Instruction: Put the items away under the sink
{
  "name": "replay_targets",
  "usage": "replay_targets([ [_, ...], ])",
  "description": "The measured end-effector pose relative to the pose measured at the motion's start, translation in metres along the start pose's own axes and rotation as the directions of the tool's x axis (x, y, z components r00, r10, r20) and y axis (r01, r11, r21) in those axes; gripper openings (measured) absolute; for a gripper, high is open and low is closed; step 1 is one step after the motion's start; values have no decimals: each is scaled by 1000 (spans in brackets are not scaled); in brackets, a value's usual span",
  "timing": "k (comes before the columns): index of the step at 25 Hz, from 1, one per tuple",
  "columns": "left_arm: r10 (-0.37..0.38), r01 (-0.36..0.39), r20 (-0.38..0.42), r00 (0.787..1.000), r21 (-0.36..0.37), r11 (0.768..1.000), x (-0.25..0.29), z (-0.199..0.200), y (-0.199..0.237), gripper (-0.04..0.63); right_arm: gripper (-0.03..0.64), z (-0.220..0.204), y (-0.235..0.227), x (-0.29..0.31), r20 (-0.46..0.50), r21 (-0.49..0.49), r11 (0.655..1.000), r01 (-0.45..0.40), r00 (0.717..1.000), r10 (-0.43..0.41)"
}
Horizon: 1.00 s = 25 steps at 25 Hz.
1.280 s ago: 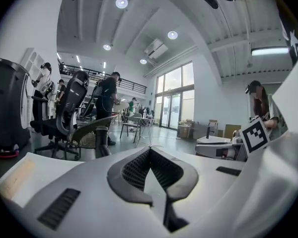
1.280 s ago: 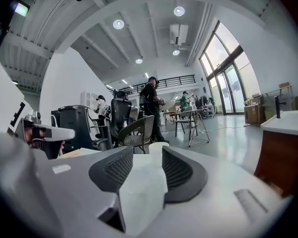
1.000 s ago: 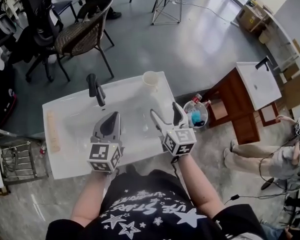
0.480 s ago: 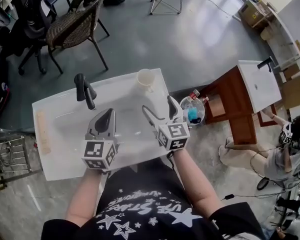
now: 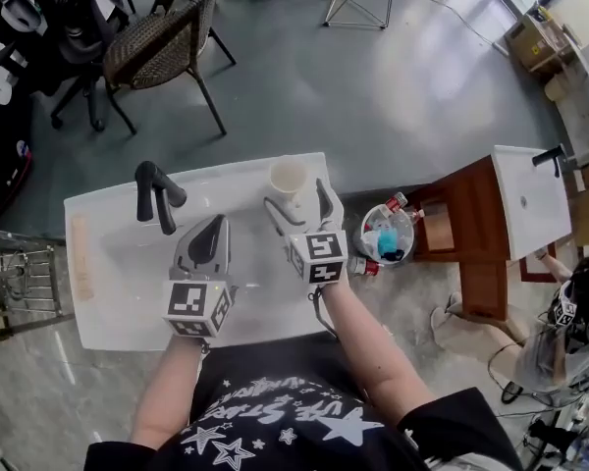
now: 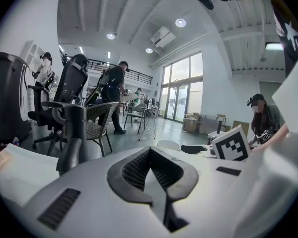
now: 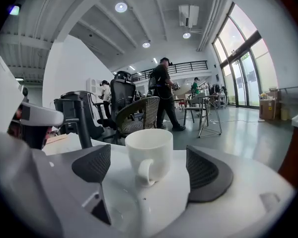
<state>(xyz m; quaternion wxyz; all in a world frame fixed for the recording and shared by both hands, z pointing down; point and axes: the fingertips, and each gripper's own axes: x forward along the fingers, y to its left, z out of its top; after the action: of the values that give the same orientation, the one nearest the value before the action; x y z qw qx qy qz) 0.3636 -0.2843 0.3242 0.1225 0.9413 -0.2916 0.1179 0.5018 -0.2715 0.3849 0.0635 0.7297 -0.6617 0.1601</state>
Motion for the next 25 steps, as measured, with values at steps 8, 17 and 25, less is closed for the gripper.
replay_targets([
  [8,42,-42,-20,999,-13,999,5,-8,9,9,446,0,3,30,1,-62,998,0,1000,1],
  [17,40,-41,-24,999,-12,999,10,-10,12,9,445,-5,2,52,-69,-91,996,9,997,-15],
  [25,27,-27,-29,999,-10,1000,8,-4,12,9,396,-3,-4,55,-80,-82,996,24,996,-30],
])
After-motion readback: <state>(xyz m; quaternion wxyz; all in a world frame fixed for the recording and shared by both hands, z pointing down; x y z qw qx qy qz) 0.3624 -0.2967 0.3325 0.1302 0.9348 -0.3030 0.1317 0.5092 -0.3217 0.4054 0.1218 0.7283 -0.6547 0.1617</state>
